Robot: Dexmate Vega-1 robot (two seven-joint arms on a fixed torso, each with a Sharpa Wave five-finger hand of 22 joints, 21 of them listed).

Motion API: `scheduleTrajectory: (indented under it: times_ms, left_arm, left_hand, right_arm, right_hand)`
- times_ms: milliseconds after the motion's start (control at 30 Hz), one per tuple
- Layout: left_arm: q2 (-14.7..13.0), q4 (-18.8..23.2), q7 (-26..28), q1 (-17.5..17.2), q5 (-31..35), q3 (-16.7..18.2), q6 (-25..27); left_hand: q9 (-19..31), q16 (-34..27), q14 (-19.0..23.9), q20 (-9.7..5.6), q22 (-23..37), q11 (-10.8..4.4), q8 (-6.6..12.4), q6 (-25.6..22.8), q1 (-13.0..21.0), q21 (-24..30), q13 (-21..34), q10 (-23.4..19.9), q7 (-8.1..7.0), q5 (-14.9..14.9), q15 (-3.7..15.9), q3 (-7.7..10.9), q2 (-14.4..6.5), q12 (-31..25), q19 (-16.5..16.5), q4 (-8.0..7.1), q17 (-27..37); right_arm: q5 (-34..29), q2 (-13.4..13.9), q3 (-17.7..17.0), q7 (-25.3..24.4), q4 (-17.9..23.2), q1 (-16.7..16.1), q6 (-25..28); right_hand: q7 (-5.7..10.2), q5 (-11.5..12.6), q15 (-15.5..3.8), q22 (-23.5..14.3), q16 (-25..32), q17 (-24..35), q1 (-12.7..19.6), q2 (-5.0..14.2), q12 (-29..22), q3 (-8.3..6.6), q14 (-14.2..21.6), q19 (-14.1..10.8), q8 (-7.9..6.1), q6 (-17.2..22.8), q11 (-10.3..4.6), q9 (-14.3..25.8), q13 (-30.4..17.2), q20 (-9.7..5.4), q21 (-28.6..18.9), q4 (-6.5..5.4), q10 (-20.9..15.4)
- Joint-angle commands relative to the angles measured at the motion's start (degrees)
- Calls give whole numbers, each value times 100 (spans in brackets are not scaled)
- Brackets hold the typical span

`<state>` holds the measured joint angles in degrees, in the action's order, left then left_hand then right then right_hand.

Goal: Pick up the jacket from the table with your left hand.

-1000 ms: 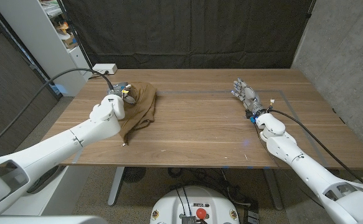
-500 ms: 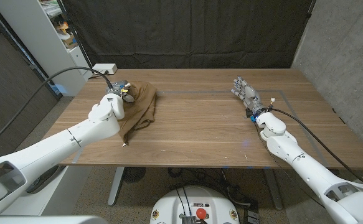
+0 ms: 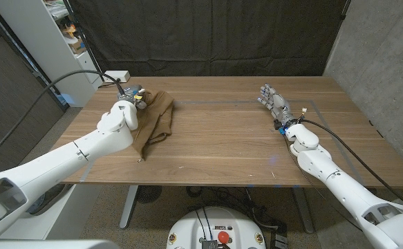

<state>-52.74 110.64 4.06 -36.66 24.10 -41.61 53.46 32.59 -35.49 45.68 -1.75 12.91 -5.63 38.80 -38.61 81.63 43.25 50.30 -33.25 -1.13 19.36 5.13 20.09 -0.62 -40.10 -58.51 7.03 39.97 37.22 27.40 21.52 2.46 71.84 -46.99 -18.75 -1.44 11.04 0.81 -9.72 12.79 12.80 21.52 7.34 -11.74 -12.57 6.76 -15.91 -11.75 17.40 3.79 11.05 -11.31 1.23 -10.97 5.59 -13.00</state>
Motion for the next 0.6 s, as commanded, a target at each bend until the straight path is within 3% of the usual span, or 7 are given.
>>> scheduleTrajectory:
  times_ms: [33,600]
  left_arm:
    - [-38,215,30,55,112,57,95]
    - [-171,571,-93,178,294,81,287]
  left_hand:
    - [24,24,64,-28,9,-11,48,-57,455,89,51,-71,0,52,350,294,-397,-23,4,258,37]
    - [23,69,86,-66,5,-16,56,-79,423,235,180,-95,12,112,321,328,-392,-12,69,242,84]
  right_arm:
    - [23,6,-37,14,9,-6,-48]
    - [33,-5,-63,-18,65,-35,-93]
  right_hand:
    - [-2,13,6,-10,23,7,49,-4,-5,14,60,0,-1,56,4,21,-14,21,-5,4,-37]
    - [-7,13,6,-10,21,8,48,0,-4,17,56,-4,1,58,-4,21,-14,19,-7,5,-39]
